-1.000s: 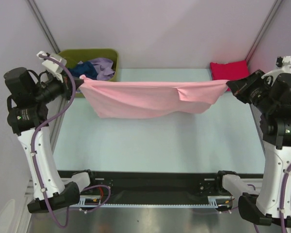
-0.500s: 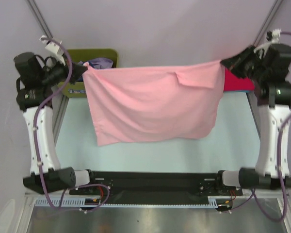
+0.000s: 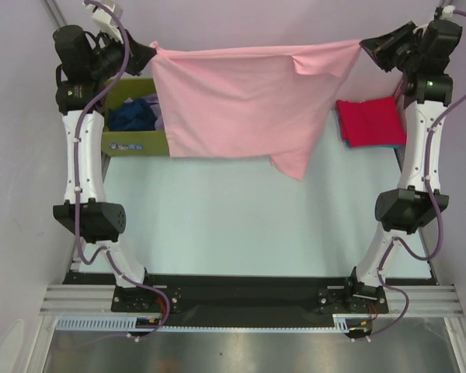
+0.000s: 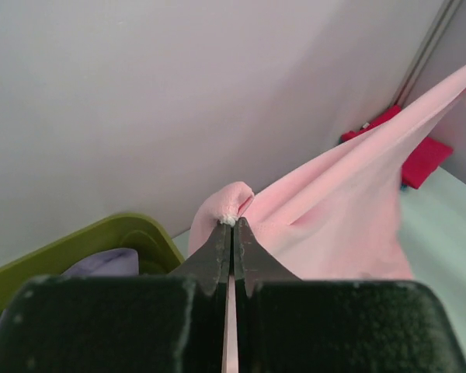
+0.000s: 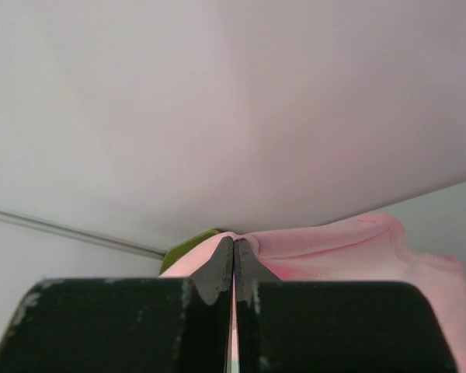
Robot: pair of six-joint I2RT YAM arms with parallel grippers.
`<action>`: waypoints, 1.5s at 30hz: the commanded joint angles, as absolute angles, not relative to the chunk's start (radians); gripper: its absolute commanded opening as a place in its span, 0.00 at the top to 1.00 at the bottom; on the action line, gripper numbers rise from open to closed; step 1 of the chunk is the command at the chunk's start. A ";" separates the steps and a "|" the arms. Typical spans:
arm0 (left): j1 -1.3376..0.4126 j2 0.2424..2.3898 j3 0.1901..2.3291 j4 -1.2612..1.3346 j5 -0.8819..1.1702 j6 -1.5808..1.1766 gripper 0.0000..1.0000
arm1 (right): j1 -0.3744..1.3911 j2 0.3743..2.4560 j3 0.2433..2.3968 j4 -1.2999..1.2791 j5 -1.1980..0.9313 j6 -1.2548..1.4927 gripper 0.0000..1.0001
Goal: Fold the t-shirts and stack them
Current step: Flatten the tshirt out
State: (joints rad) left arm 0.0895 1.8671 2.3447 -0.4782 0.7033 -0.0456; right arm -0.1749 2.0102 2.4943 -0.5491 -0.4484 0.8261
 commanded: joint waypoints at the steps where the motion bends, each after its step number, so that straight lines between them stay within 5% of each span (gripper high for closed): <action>1: 0.080 1.750 2.248 -0.367 0.710 -0.020 0.99 | -0.215 1.820 2.390 -0.397 -0.428 0.845 1.00; 5: 0.057 1.645 1.905 -0.277 0.833 0.037 0.95 | -0.215 1.709 2.188 -0.483 -0.437 0.753 1.00; 10: 0.048 1.471 1.456 -0.273 0.862 0.208 0.91 | -0.216 1.418 1.610 -0.472 -0.388 0.687 1.00; 16: 0.022 1.309 1.015 -0.438 0.914 0.596 0.81 | -0.209 1.172 0.994 -0.456 -0.374 0.693 1.00; 21: 0.008 1.281 0.740 -0.563 0.835 1.050 0.72 | -0.135 1.080 0.708 -0.411 -0.354 0.719 1.00; 26: -0.028 1.235 0.738 -0.673 0.692 1.183 0.69 | -0.130 1.132 0.649 -0.445 -0.315 0.689 1.00; 33: -0.161 1.242 0.776 -0.280 0.373 1.008 0.48 | -0.204 1.172 0.725 -0.477 -0.288 0.627 1.00; 45: -0.241 1.610 1.072 -0.466 0.379 1.195 0.35 | -0.210 1.235 0.767 -0.465 -0.298 0.607 1.00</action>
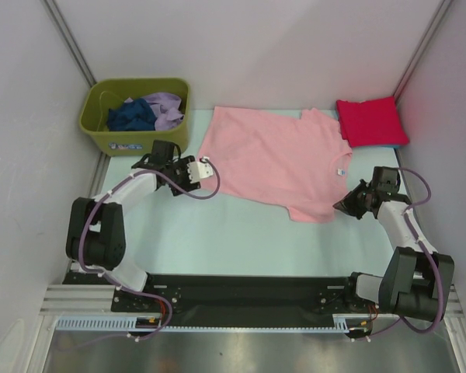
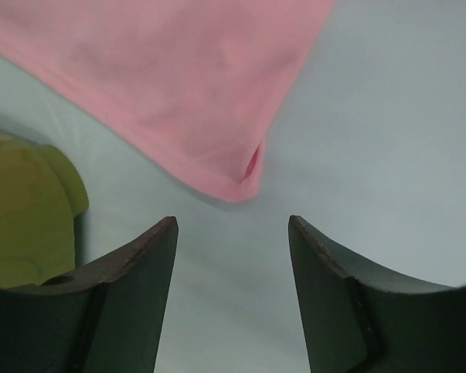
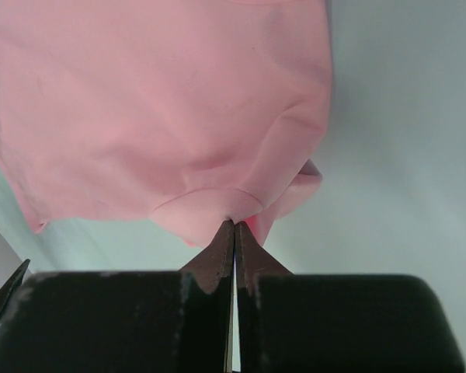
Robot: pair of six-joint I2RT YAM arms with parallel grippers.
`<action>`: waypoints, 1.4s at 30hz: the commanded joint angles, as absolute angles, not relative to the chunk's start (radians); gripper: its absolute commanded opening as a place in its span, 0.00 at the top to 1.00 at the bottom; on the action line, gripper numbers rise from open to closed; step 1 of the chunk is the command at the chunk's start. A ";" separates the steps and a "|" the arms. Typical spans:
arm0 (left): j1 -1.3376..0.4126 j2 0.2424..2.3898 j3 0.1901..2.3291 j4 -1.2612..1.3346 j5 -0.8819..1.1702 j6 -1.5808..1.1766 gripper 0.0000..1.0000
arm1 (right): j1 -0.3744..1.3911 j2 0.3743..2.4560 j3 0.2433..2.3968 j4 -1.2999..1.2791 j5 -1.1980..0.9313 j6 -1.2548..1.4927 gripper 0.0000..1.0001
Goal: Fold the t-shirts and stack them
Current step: Flatten the tshirt out
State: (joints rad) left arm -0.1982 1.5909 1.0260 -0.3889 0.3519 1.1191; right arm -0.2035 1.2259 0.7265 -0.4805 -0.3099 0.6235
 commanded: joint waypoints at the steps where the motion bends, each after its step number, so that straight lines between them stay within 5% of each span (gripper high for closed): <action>1: -0.245 1.620 1.074 -0.478 0.386 1.206 0.35 | -0.210 1.238 0.772 -0.465 -0.296 0.609 1.00; 8: -0.264 1.729 1.103 -0.471 0.279 1.190 0.37 | -0.212 1.253 0.810 -0.482 -0.288 0.598 1.00; 13: -0.267 1.753 1.088 -0.335 0.170 1.183 0.48 | -0.213 1.252 0.816 -0.489 -0.296 0.600 1.00; 16: -0.275 1.738 1.052 -0.270 0.155 1.183 0.71 | -0.213 1.250 0.811 -0.492 -0.299 0.601 1.00; 17: -0.276 1.733 1.048 -0.262 0.172 1.178 0.91 | -0.213 1.249 0.810 -0.492 -0.298 0.600 1.00; 18: -0.276 1.723 1.043 -0.259 0.179 1.160 1.00 | -0.213 1.250 0.807 -0.495 -0.292 0.601 1.00; 33: -0.262 1.230 0.773 -0.522 0.302 1.118 1.00 | -0.192 1.183 0.871 -0.652 -0.250 0.563 1.00; 39: -0.262 1.261 0.771 -0.433 0.272 1.008 1.00 | -0.065 1.453 1.030 -0.540 -0.232 0.575 1.00; 41: -0.262 1.285 0.796 -0.423 0.250 0.989 1.00 | -0.078 1.529 1.084 -0.538 -0.226 0.557 0.90; 42: -0.262 1.292 0.813 -0.422 0.241 0.980 1.00 | -0.090 1.590 1.106 -0.528 -0.210 0.539 0.70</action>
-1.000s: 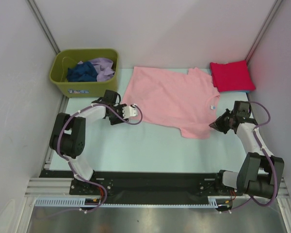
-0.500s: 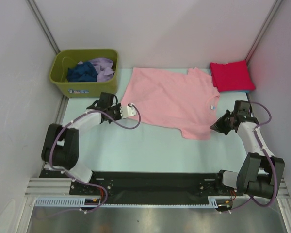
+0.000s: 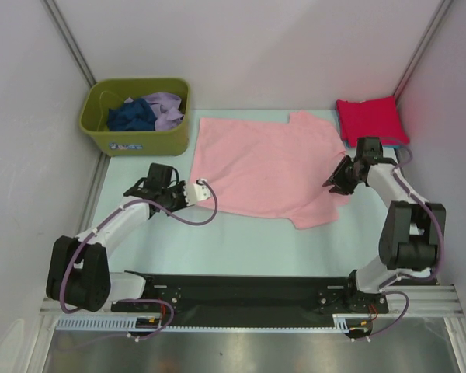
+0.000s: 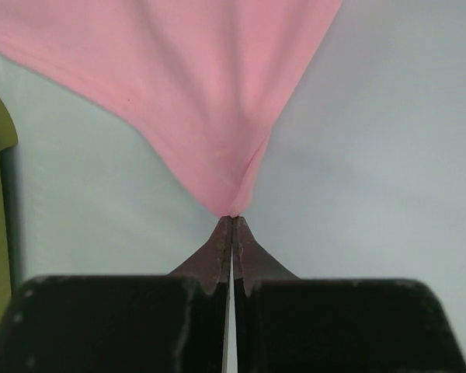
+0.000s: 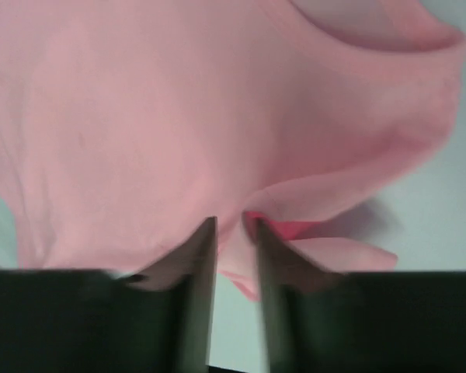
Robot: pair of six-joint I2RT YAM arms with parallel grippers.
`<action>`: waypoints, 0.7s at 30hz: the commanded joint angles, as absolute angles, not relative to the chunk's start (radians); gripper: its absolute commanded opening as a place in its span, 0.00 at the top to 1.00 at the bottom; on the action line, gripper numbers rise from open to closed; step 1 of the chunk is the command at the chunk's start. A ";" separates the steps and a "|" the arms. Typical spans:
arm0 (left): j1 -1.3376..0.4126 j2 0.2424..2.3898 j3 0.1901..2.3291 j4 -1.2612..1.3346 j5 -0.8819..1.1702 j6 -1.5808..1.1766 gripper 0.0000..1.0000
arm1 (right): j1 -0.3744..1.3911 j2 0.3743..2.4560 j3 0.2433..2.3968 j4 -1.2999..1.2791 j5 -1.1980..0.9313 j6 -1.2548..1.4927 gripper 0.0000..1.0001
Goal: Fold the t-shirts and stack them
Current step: Flatten the tshirt out
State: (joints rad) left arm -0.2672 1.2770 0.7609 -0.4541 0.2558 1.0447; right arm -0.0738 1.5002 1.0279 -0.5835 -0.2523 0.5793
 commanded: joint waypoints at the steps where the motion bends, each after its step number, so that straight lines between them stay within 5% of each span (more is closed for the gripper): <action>1: -0.262 1.298 0.818 -0.416 0.244 0.976 1.00 | -0.095 1.617 1.156 -0.537 -0.198 0.488 0.59; 2: -0.261 1.295 0.821 -0.413 0.256 0.967 1.00 | -0.098 1.646 1.182 -0.587 -0.163 0.467 0.49; 4: -0.264 1.286 0.828 -0.417 0.271 0.957 1.00 | -0.110 1.674 1.230 -0.646 -0.131 0.428 0.47; 11: -0.262 1.269 0.813 -0.394 0.267 0.933 1.00 | -0.121 1.393 1.044 -0.730 -0.002 0.436 0.44; 14: -0.262 1.275 0.815 -0.393 0.262 0.922 1.00 | -0.124 1.327 0.929 -0.700 -0.011 0.479 0.53; 21: -0.264 1.272 0.828 -0.413 0.268 0.907 1.00 | -0.110 1.410 0.833 -0.572 -0.080 0.511 0.44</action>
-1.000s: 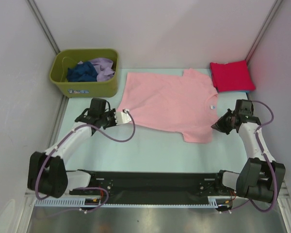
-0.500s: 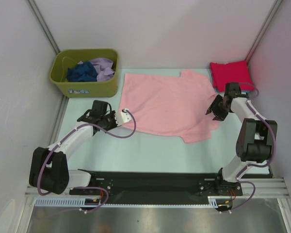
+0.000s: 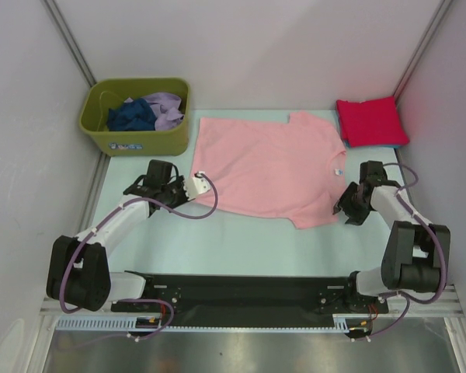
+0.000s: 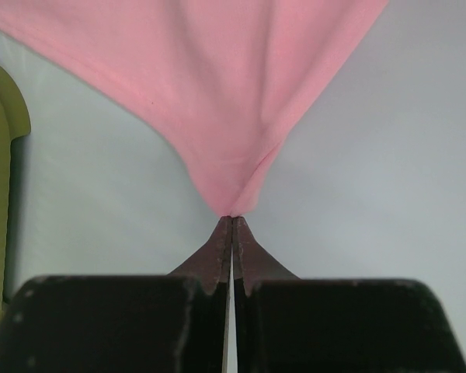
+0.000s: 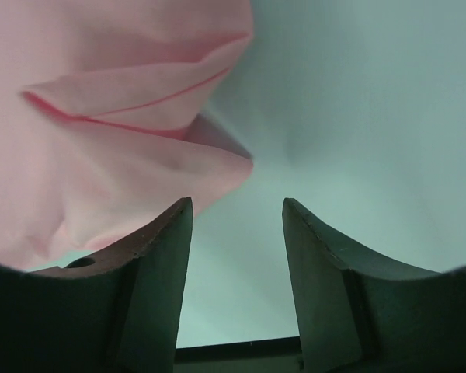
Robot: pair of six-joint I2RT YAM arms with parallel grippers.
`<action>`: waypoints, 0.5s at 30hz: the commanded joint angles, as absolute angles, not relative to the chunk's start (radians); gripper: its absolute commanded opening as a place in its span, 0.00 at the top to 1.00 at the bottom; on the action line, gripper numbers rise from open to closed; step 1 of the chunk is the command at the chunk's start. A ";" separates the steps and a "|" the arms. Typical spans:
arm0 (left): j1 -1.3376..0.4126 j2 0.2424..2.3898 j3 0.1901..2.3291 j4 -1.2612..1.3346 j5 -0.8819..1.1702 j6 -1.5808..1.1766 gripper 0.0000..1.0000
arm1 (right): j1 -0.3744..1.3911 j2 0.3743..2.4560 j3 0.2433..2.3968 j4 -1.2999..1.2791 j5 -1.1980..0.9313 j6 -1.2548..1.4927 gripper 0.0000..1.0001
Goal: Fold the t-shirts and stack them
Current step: Flatten the tshirt out
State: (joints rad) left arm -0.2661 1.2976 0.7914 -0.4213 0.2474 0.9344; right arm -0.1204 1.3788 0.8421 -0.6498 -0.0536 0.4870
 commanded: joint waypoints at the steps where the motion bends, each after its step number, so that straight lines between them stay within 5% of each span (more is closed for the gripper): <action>1: -0.264 1.269 0.828 -0.420 0.270 0.907 1.00 | -0.103 1.417 0.833 -0.562 -0.087 0.512 0.44; 8: -0.262 1.255 0.813 -0.423 0.264 0.900 1.00 | -0.063 1.500 0.790 -0.499 -0.066 0.531 0.45; 13: -0.262 1.246 0.841 -0.475 0.275 0.877 1.00 | -0.078 1.456 0.767 -0.512 -0.042 0.551 0.94; 15: -0.262 1.221 0.838 -0.495 0.276 0.877 1.00 | -0.092 1.418 0.758 -0.537 -0.034 0.557 1.00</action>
State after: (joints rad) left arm -0.2661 1.2774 0.7952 -0.4561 0.2481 0.8989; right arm -0.0757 1.4784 0.7685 -0.5262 -0.0639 0.5388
